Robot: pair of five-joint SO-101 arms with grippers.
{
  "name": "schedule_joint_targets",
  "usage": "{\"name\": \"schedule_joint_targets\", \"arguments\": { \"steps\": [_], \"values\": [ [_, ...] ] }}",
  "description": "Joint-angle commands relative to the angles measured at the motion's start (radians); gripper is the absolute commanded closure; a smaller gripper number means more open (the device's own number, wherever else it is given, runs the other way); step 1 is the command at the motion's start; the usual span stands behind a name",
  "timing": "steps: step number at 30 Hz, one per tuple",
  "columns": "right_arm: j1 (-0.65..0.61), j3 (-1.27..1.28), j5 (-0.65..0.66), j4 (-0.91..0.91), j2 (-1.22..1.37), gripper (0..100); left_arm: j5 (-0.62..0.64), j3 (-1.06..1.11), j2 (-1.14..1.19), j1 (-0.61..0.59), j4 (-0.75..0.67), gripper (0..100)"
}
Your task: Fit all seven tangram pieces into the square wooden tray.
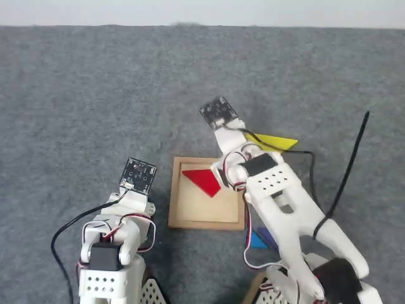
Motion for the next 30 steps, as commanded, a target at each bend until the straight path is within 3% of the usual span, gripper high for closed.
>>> {"name": "schedule_joint_targets", "arguments": {
  "steps": [1,14,20,30],
  "values": [
    [0.010,0.003,0.028,0.024,0.030,99.1,-0.008,-0.010,-0.017,-0.006,0.003,98],
    [0.012,-0.167,0.029,0.004,0.363,99.1,-0.008,-0.010,-0.017,-0.005,0.003,98],
    [0.076,-0.287,0.035,0.007,0.461,99.1,-0.008,-0.010,-0.017,-0.006,0.003,98],
    [0.079,-0.354,0.100,0.008,0.458,98.9,-0.008,-0.010,-0.017,-0.006,0.003,98]
  ]
}}
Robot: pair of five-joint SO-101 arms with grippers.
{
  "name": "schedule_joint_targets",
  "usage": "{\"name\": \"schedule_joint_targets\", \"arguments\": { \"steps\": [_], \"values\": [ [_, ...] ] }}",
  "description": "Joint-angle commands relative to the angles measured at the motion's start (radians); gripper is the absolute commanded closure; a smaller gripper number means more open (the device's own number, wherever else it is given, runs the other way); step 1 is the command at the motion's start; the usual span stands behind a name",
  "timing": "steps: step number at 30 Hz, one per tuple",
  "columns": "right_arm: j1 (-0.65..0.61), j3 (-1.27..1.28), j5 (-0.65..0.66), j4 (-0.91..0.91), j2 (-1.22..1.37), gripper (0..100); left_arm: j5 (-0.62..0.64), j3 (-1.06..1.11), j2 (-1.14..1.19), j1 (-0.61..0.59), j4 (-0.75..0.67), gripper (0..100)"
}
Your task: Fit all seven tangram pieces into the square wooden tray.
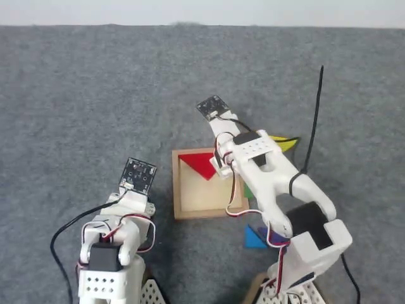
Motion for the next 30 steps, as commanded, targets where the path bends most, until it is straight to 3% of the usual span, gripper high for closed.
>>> {"name": "schedule_joint_targets", "arguments": {
  "steps": [1,8,14,18,26,30],
  "values": [
    [0.013,-0.041,0.025,0.012,-0.085,98.9,-0.008,-0.010,-0.017,-0.006,0.003,98],
    [0.007,0.169,0.006,0.035,-0.456,90.2,-0.008,-0.010,-0.017,-0.006,0.003,98],
    [0.255,0.147,-0.123,0.094,-0.581,88.7,-0.008,-0.010,-0.017,-0.005,0.003,98],
    [0.312,0.002,0.058,0.194,-0.433,88.2,-0.008,-0.010,-0.017,-0.006,0.003,98],
    [0.314,-0.296,0.448,0.295,-0.111,74.3,-0.008,-0.010,-0.017,-0.006,0.003,98],
    [0.312,-0.362,0.717,0.326,0.013,72.0,-0.008,-0.010,-0.017,-0.006,0.003,98]
  ]
}}
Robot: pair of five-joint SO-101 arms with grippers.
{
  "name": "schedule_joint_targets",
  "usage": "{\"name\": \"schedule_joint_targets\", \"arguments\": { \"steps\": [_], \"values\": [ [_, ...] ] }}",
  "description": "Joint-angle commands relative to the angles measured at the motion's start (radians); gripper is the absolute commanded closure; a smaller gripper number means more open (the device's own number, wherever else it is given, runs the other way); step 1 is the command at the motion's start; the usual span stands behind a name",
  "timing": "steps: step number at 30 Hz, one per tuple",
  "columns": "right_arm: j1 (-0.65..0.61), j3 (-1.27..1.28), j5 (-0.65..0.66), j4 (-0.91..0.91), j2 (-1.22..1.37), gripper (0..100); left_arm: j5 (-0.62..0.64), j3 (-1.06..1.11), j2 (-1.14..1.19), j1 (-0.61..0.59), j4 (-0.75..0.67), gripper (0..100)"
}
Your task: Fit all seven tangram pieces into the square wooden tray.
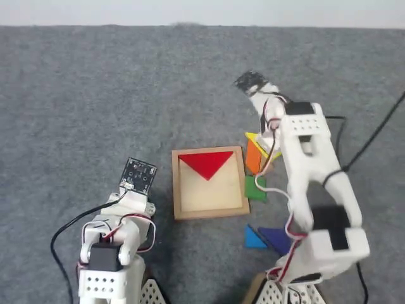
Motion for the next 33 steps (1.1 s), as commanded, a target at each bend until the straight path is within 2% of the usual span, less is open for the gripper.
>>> {"name": "schedule_joint_targets", "arguments": {
  "steps": [1,5,10,26,33],
  "values": [
    [0.010,-0.103,0.239,0.031,0.070,71.6,-0.008,-0.010,-0.017,-0.006,0.003,98],
    [0.005,-0.106,0.377,0.033,0.148,69.2,-0.008,-0.010,-0.017,-0.006,0.003,98],
    [0.016,-0.109,0.465,0.031,0.216,68.6,-0.008,-0.010,-0.017,-0.006,0.003,98],
    [0.051,-0.167,0.551,0.033,0.320,68.9,-0.008,-0.010,-0.017,-0.006,0.003,98],
    [0.047,-0.169,0.551,0.061,0.320,80.1,-0.008,-0.010,-0.017,-0.006,0.003,98]
  ]
}}
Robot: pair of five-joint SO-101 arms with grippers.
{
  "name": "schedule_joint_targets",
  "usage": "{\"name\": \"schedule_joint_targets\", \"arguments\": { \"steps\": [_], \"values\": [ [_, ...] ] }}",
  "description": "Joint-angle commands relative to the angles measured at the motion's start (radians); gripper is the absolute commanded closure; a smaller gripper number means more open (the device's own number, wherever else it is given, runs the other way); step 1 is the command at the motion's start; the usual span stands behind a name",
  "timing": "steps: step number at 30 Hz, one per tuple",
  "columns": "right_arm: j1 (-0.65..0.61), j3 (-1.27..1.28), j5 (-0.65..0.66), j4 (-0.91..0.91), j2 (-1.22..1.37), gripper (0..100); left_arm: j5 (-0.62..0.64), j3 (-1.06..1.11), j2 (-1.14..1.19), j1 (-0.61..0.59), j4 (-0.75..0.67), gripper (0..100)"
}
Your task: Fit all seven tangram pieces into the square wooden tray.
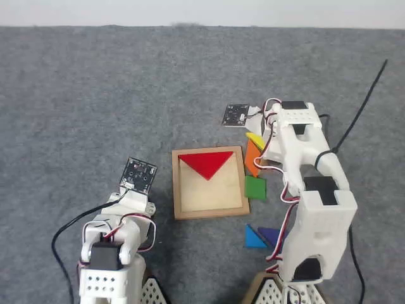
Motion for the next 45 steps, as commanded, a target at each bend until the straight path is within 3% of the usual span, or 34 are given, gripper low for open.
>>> {"name": "schedule_joint_targets", "arguments": {
  "steps": [1,4,14,26,33,40,45],
  "values": [
    [0.005,-0.020,0.012,0.033,0.002,80.9,-0.008,-0.010,-0.017,-0.006,0.003,98],
    [0.010,-0.020,-0.005,0.033,0.002,81.2,-0.008,-0.010,-0.017,-0.006,0.003,98],
    [0.018,-0.029,-0.255,0.070,-0.024,81.7,-0.008,-0.010,-0.017,-0.006,0.003,98],
    [0.022,-0.026,-0.485,0.245,-0.377,85.4,-0.008,-0.010,-0.017,-0.006,0.003,98],
    [-0.128,0.075,-0.623,0.321,-0.519,85.7,-0.008,-0.010,-0.017,-0.006,0.003,98],
    [-0.360,0.394,-0.845,0.107,-0.708,85.5,-0.008,-0.010,-0.017,-0.006,0.003,98],
    [-0.476,0.450,-0.895,0.042,-0.700,85.5,-0.008,-0.010,-0.017,-0.006,0.003,98]
  ]
}}
